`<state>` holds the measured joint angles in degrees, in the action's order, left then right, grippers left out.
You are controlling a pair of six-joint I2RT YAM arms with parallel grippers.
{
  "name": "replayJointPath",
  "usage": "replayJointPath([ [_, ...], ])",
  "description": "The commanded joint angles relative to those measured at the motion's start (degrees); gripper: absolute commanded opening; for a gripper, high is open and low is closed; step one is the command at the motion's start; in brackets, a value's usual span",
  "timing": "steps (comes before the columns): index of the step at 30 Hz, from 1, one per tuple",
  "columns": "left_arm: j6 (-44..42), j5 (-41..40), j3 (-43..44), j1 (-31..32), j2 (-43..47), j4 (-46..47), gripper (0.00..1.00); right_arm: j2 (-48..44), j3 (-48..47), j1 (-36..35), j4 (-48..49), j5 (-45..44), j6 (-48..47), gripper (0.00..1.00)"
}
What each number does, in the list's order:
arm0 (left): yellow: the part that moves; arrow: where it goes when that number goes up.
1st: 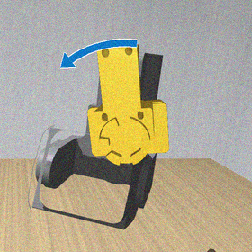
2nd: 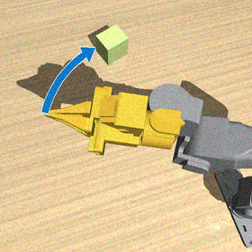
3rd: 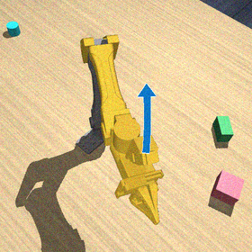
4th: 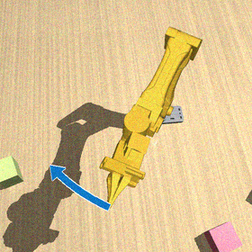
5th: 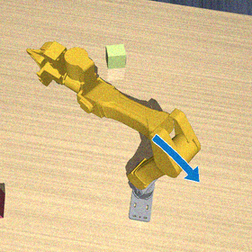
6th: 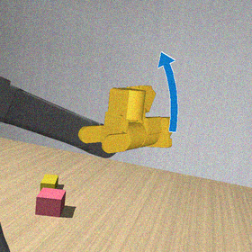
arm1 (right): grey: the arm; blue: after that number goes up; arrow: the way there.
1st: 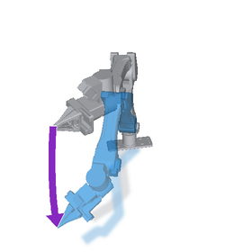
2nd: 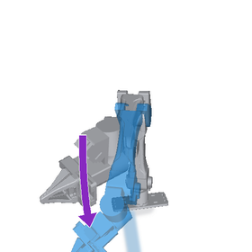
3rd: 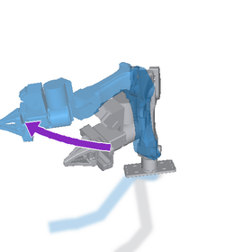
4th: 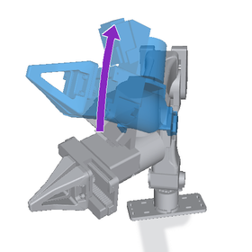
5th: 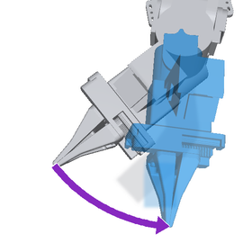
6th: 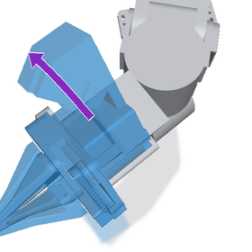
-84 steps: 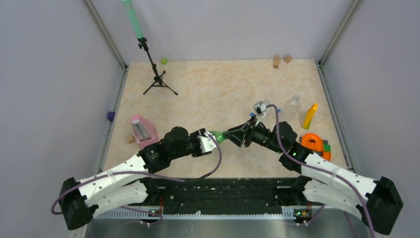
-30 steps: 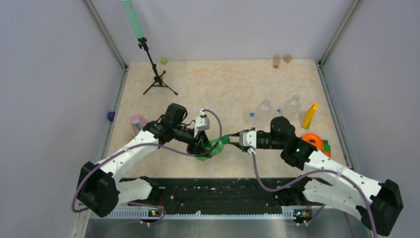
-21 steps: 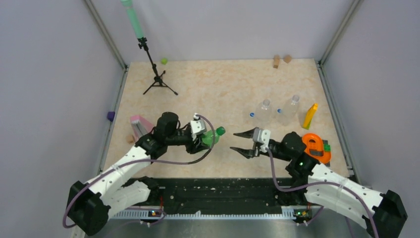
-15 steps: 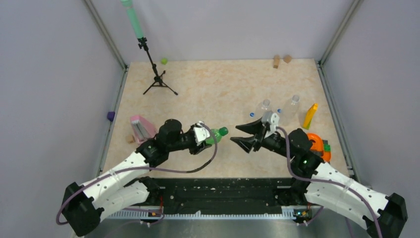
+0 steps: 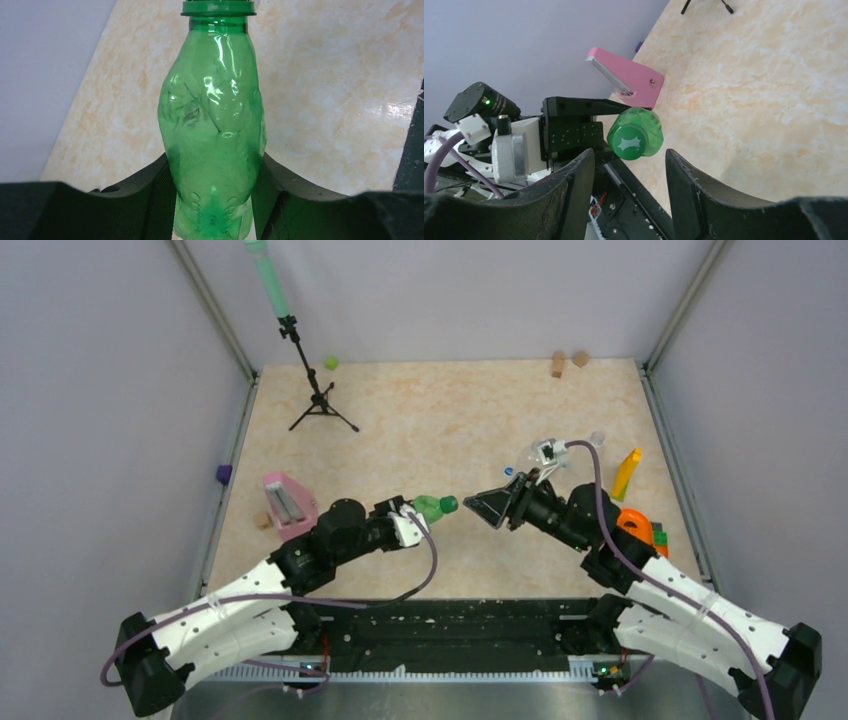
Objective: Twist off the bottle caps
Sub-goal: Unscrew the bottle cap from the plastic bottle.
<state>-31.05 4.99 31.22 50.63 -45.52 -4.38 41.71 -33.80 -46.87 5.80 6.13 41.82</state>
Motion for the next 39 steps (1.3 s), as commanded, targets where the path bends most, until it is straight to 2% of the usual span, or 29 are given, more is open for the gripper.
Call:
replayJointPath([
  [1,-2.86,-0.83,-0.50,0.85,1.34,2.65,0.00,2.42,-0.62,-0.59,2.41,0.80,7.07,0.55],
  [8,-3.73,-0.79,0.39,1.62,-0.62,1.57,0.00,7.82,-1.90,-0.52,5.39,2.89,7.79,0.55],
  [13,-4.09,-1.45,0.98,1.76,-1.56,0.98,0.00,10.35,-2.07,-0.51,7.39,5.73,7.92,0.48],
  [17,-4.06,-1.48,1.17,1.80,-1.72,0.61,0.00,11.72,-2.23,-0.41,7.89,7.30,7.73,0.36],
  [18,-4.07,-1.48,1.20,1.76,-1.72,0.60,0.00,11.87,-2.23,-0.47,8.00,7.78,7.71,0.35],
  [23,-4.14,-1.56,1.25,1.76,-2.09,0.49,0.00,12.48,-2.23,-0.34,8.51,9.30,7.58,0.36],
  [25,-4.17,-1.65,1.30,1.77,-2.03,0.46,0.00,12.36,-2.15,-0.33,8.08,9.46,7.29,0.44],
  [27,-4.20,-1.65,1.29,1.75,-1.90,0.28,0.00,11.91,-1.93,-0.06,7.64,9.76,7.04,0.46],
  [29,-4.36,-1.65,1.29,1.75,-1.90,0.17,0.00,11.35,-1.53,0.20,7.47,9.52,7.09,0.46],
  [34,-4.01,-0.70,1.65,1.75,-2.14,0.16,0.00,10.71,-1.22,0.51,7.40,9.68,7.03,0.36],
  [38,-3.78,-0.47,1.74,1.75,-2.25,0.36,0.00,10.54,-1.09,0.55,6.88,10.45,6.45,0.41],
  [39,-3.63,-0.36,1.69,1.75,-2.27,0.42,0.00,10.44,-1.05,0.50,6.71,10.74,5.97,0.37],
])
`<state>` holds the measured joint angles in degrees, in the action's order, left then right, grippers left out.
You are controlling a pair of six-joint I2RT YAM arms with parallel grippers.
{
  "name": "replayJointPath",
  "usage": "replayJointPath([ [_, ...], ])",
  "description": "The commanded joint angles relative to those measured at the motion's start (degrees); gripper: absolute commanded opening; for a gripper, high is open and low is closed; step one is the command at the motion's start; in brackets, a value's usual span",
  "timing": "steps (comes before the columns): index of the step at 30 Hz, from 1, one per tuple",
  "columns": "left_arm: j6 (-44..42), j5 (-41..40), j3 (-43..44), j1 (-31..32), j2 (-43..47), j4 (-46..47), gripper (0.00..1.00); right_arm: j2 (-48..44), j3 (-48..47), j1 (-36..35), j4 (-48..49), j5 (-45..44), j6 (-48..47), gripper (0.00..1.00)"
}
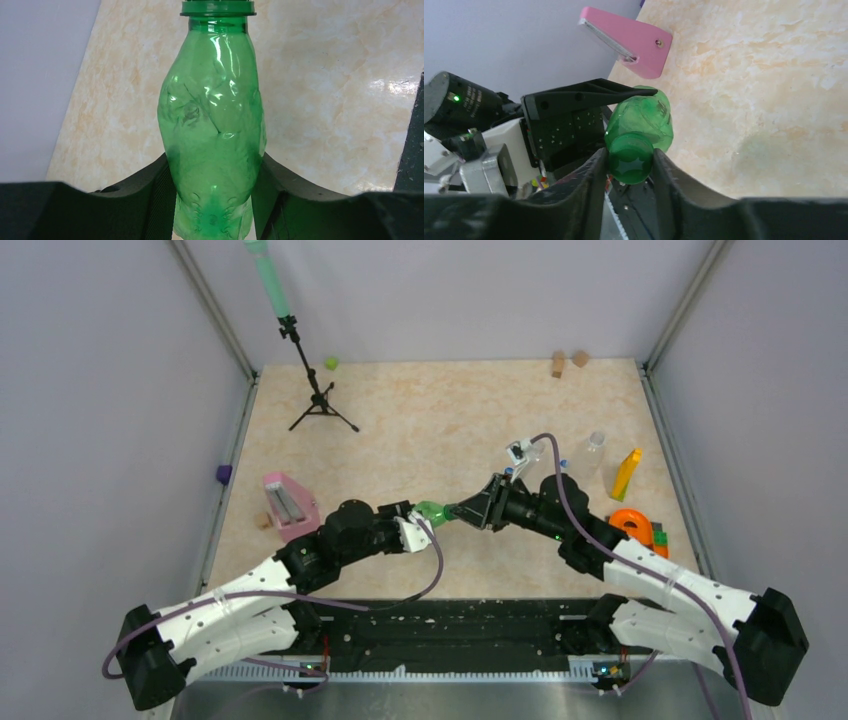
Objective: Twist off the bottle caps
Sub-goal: Unscrew the bottle cap from the plastic bottle.
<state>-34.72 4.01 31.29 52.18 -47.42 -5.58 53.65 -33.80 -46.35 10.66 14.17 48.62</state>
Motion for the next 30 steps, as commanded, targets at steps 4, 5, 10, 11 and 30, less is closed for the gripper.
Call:
replayJointPath([
  [4,1.28,1.17,1.87,0.20,-0.40,1.72,0.00,-1.89,-1.45,0.03,1.16,6.14,-6.27,0.05],
  [5,3.27,1.22,2.19,0.20,-0.25,1.51,0.00,-1.94,-1.64,-0.02,0.90,7.59,-8.88,0.00],
  [10,8.45,8.74,2.20,-0.98,0.55,2.00,0.00,-1.31,-4.09,-0.04,-3.09,14.13,-25.19,0.00],
  [11,9.55,10.96,2.37,-1.94,0.60,2.29,0.00,-0.72,-5.15,-0.02,-5.22,14.48,-27.80,0.00],
  [30,17.53,61.67,12.28,-18.80,-9.27,-5.86,0.00,-0.09,-3.84,0.03,-12.35,33.00,-91.27,0.00],
])
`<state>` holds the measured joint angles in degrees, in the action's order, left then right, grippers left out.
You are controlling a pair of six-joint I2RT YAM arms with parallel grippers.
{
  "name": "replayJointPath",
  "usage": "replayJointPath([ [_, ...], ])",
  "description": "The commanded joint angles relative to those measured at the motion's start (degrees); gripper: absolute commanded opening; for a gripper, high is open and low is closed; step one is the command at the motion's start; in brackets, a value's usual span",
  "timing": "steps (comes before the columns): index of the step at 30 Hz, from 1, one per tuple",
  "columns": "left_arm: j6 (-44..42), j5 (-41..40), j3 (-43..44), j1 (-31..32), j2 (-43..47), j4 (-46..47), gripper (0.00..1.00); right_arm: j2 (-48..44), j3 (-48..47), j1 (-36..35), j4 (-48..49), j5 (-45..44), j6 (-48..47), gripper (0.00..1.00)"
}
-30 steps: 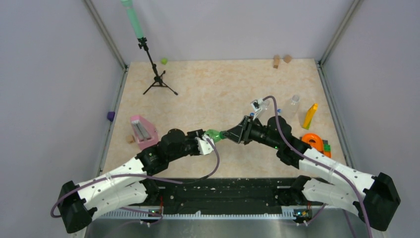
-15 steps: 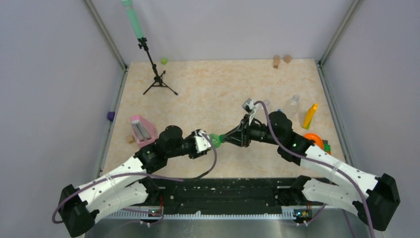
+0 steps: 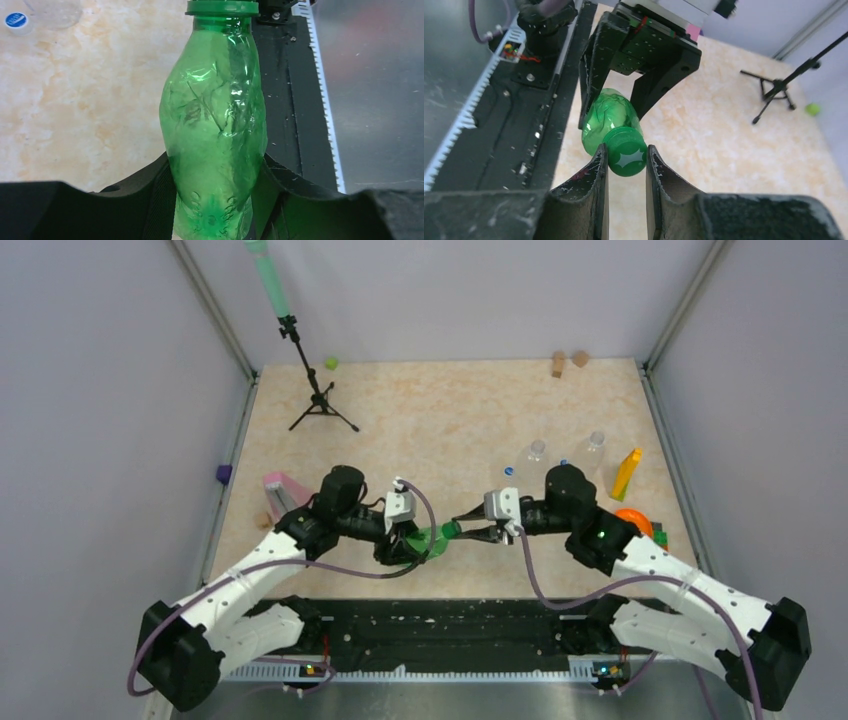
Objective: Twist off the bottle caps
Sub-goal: Unscrew the bottle cap from the plastic bottle.
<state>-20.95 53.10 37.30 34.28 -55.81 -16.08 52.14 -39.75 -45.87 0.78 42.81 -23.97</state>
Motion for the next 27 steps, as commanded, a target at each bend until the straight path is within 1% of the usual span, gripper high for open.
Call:
replayJointPath([
  [1,3.00,13.17,6.78,-0.96,-1.38,3.71,0.00,1.73,1.97,-0.47,-1.92,3.65,-19.82,0.00],
  [3,0.91,15.00,7.57,-1.05,-2.30,1.40,0.00,2.45,0.96,-0.50,-3.04,3.76,-23.80,0.00],
  [4,0.00,15.79,8.05,-1.26,-2.82,-0.28,0.00,2.79,-0.11,-0.48,-6.76,5.49,-29.34,0.00],
  [5,-0.62,17.00,8.47,-1.37,-3.34,-1.34,0.00,3.09,-1.21,-0.52,-9.35,6.70,-32.84,0.00],
  [7,-1.44,18.15,9.25,-1.56,-4.27,-3.13,0.00,3.16,-2.24,-0.48,-8.39,6.20,-32.86,0.00],
  [10,-4.77,19.43,11.07,-1.66,-5.27,-7.91,0.00,2.31,-1.27,-0.45,-6.03,4.44,-33.76,0.00],
  [11,-5.23,18.11,11.53,-1.55,-5.49,-8.72,0.00,1.68,0.25,-0.52,-2.90,3.37,-32.61,0.03],
  [12,-5.45,15.70,11.86,-1.55,-5.61,-9.19,0.00,0.60,3.06,-0.46,1.01,2.37,-30.75,0.08],
  [14,-2.51,8.15,10.10,-1.45,-4.92,-5.61,0.00,-2.06,8.82,-0.45,13.28,-0.84,-23.41,0.26],
  [15,-0.64,3.24,8.65,-1.24,-4.08,-2.86,0.00,-3.41,11.59,-0.45,20.30,-3.68,-17.31,0.29],
  [16,0.16,-2.80,7.07,-0.85,-2.95,-0.60,0.00,-4.46,13.95,-0.52,27.53,-7.77,-9.97,0.31],
  [17,0.18,-6.99,5.40,-0.39,-1.30,1.94,0.00,-5.31,15.42,-0.51,33.25,-12.32,1.34,0.36],
  [18,0.39,-11.26,3.85,0.10,0.14,4.17,0.00,-6.05,16.06,-0.46,36.96,-18.09,10.20,0.42],
  [19,0.63,-15.19,2.29,0.82,1.58,6.57,0.00,-6.64,15.74,-0.52,38.38,-23.24,17.71,0.45],
  [20,0.62,-18.84,0.91,1.39,3.12,8.68,0.00,-6.94,14.89,-0.46,37.28,-26.73,22.41,0.42],
  [22,1.13,-24.65,-1.25,2.67,5.68,12.73,0.00,-7.01,11.84,-0.50,31.92,-33.47,33.68,0.40],
  [25,1.46,-28.39,-4.18,4.81,8.21,19.38,0.00,-5.92,8.27,-0.45,25.80,-39.19,47.49,0.41],
  [27,1.14,-31.01,-5.00,6.84,8.40,20.85,0.00,-5.03,7.76,-0.45,25.27,-41.85,55.65,0.43],
])
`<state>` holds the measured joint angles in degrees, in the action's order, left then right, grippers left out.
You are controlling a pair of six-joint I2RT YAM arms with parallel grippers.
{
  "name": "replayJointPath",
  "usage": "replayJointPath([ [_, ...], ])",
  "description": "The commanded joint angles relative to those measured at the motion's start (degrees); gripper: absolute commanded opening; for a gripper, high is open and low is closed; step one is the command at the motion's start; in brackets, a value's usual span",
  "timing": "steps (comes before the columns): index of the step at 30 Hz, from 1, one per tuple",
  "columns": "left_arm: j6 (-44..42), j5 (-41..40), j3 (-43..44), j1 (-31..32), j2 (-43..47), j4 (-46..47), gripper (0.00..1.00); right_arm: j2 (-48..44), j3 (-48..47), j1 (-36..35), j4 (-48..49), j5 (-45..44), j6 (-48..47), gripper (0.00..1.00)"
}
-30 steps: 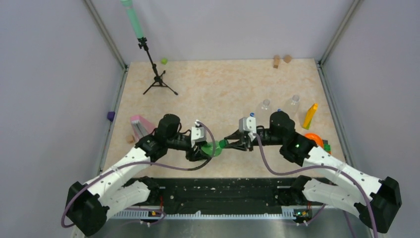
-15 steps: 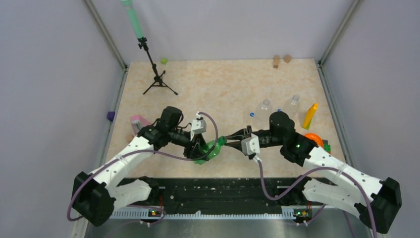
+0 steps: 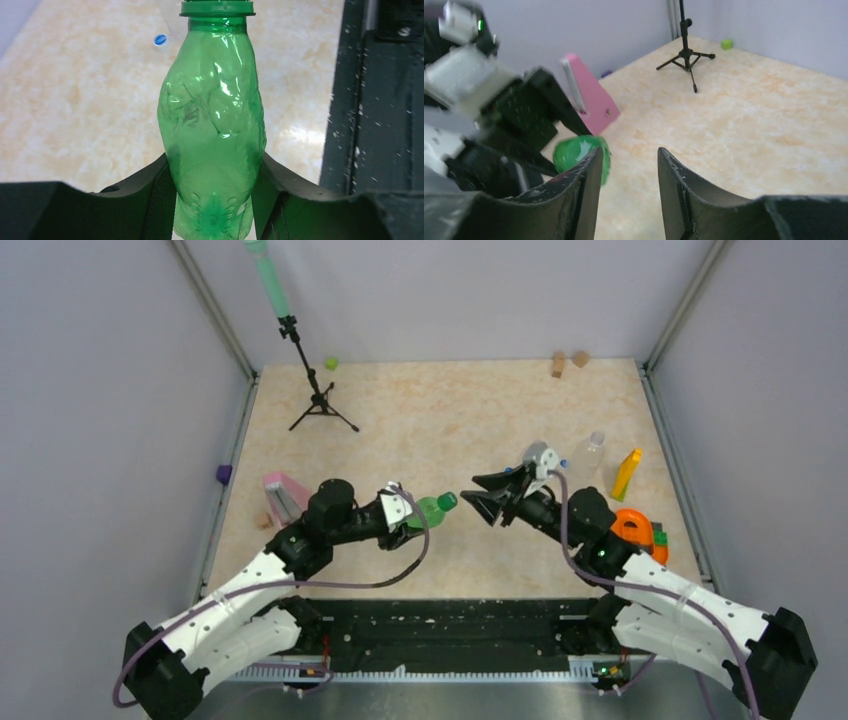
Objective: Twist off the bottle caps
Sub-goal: Unscrew the bottle cap from the plastic bottle.
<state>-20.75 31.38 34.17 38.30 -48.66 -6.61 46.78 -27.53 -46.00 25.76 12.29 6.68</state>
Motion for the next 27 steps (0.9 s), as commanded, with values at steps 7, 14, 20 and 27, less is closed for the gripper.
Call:
replayJointPath([
  [7,3.64,-21.67,2.24,9.69,-3.62,9.82,0.00,2.30,-0.03,-0.47,9.59,-12.06,39.04,0.74],
  [14,8.24,-25.29,3.09,12.45,-5.93,13.39,0.00,5.55,1.33,-1.50,12.40,-17.46,40.82,0.73],
  [20,10.06,-26.28,4.03,13.46,-7.47,14.03,0.00,8.77,0.69,-2.10,14.71,-19.62,40.25,0.62],
  [27,11.92,-27.42,5.46,13.64,-8.84,13.39,0.00,10.96,0.90,-3.01,17.13,-20.75,39.19,0.57],
])
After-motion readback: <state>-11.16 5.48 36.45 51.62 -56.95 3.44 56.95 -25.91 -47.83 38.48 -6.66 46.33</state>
